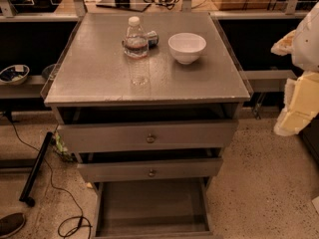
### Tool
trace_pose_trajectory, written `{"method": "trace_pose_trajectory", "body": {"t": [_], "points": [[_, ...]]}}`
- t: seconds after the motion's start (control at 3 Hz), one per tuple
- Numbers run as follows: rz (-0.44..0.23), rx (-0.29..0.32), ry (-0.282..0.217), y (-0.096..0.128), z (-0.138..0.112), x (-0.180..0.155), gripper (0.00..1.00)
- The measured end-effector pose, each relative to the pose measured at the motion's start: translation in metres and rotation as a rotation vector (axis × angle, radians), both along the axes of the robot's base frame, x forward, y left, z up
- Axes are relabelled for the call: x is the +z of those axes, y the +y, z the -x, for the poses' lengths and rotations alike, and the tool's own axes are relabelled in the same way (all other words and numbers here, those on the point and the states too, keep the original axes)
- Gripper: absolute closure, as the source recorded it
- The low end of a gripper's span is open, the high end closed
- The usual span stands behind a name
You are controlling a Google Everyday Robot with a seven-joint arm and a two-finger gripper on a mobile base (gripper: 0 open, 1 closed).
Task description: Place water bottle into bottom drawer
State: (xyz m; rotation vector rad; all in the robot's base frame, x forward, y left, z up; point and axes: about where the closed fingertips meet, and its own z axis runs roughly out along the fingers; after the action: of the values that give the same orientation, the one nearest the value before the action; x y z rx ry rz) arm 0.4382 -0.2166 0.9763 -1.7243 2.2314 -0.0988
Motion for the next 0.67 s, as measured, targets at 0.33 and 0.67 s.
{"method": "trace_pose_trajectory", "body": {"t": [0.33,0.67], "points": [[-0.001,0.0,-0.002,0.0,0.0,0.0,0.0],[-0.048,0.017,0.017,0.009,-0.014,-0.008,0.0]]}}
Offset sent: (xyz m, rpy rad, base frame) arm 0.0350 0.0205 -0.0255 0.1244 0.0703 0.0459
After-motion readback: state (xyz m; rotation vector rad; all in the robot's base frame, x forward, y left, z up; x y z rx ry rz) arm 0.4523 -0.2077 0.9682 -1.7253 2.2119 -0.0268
